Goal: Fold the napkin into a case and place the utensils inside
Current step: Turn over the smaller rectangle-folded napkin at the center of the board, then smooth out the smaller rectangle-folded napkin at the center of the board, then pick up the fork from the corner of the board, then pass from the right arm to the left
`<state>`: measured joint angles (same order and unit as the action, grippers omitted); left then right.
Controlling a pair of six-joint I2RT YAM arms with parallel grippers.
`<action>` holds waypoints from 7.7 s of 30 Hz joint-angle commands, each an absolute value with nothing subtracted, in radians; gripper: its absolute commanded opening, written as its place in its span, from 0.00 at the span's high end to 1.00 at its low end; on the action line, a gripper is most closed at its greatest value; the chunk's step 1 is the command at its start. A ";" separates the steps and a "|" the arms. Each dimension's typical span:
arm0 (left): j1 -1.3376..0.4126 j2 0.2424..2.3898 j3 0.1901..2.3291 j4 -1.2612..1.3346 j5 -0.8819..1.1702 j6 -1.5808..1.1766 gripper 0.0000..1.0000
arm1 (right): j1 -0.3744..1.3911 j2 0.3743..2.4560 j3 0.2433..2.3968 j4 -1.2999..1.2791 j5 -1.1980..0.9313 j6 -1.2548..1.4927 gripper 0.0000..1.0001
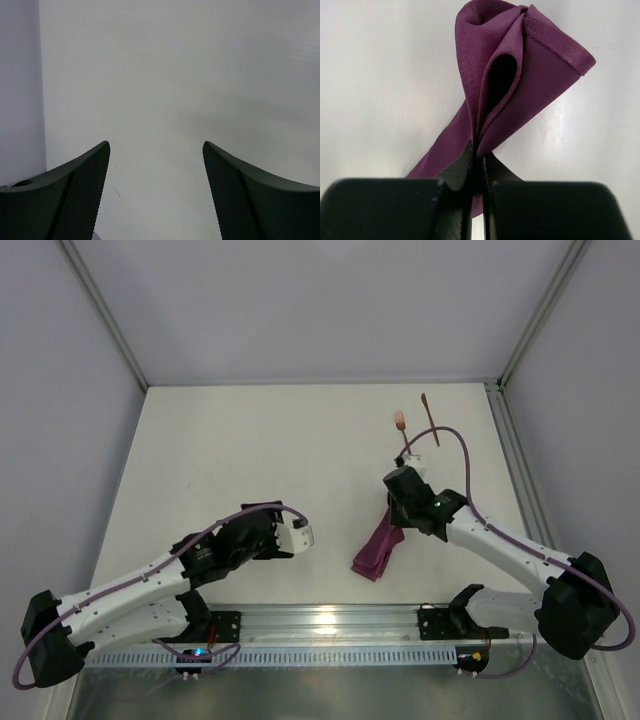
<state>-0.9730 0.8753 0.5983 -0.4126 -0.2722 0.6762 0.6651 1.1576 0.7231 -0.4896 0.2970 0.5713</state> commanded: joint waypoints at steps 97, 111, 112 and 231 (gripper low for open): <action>-0.506 1.594 0.949 -0.324 0.417 0.261 0.47 | 1.322 1.533 0.887 -0.336 0.387 0.724 0.96; -0.508 1.697 1.029 -0.388 0.282 0.258 0.66 | 1.330 1.445 0.857 -0.227 0.342 0.602 0.75; -0.506 1.695 1.026 -0.387 0.279 0.262 0.66 | 1.328 1.428 0.874 -0.219 0.342 0.568 0.74; -0.296 1.106 1.328 -1.164 0.672 0.414 0.18 | 0.960 1.258 1.088 -0.499 -0.209 -1.150 0.96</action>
<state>-0.2989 1.1084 1.3518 -1.0916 0.5850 0.3840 0.8970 1.2835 1.0683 -0.5591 -0.2478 -0.9302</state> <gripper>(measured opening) 0.817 0.074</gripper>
